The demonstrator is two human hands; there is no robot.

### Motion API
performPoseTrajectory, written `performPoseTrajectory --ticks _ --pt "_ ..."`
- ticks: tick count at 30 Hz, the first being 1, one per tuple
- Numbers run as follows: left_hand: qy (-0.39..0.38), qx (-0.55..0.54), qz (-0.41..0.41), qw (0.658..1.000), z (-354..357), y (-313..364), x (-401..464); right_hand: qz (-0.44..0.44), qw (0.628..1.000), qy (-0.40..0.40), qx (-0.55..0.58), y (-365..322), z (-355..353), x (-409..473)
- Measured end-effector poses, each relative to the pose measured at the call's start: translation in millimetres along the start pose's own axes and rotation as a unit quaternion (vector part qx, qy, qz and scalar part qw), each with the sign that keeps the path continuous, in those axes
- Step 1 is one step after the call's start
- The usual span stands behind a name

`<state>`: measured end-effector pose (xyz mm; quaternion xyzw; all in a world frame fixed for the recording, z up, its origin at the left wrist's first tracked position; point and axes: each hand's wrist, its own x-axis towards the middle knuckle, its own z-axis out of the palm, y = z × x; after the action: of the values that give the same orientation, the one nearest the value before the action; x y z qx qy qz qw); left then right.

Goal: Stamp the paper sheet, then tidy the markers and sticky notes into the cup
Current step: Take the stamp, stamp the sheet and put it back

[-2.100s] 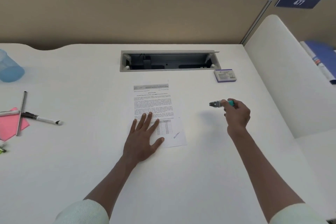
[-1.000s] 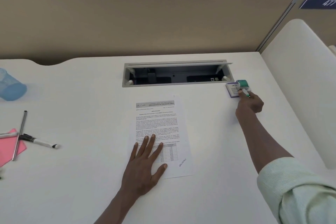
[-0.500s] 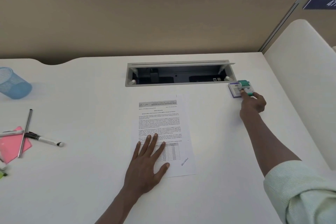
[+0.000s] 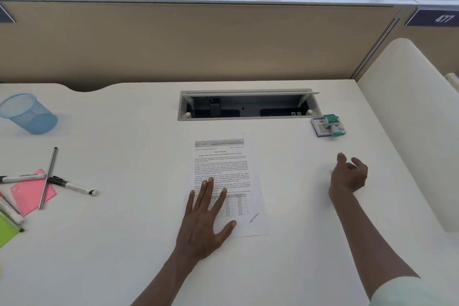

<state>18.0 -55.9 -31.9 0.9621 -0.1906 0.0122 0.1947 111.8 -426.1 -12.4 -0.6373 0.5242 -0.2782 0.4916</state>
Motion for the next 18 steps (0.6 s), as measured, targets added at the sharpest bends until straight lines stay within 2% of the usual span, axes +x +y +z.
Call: performPoseTrajectory --ticks 6,10,13,18 --pt "0.086 -0.016 -0.010 0.996 -5 4 -18 -0.034 0.999 0.014 0.024 18 -45 -56" --pt "0.122 -0.065 -0.038 0.990 -13 6 -37 -0.092 0.994 -0.054 0.012 28 -65 -100" --pt "0.156 -0.106 -0.090 0.978 -26 5 -55 -0.135 0.983 -0.122 0.012 30 -70 -139" --pt "0.222 -0.158 -0.167 0.947 -53 -8 -81 -0.212 0.949 -0.233 0.022 26 -66 -207"
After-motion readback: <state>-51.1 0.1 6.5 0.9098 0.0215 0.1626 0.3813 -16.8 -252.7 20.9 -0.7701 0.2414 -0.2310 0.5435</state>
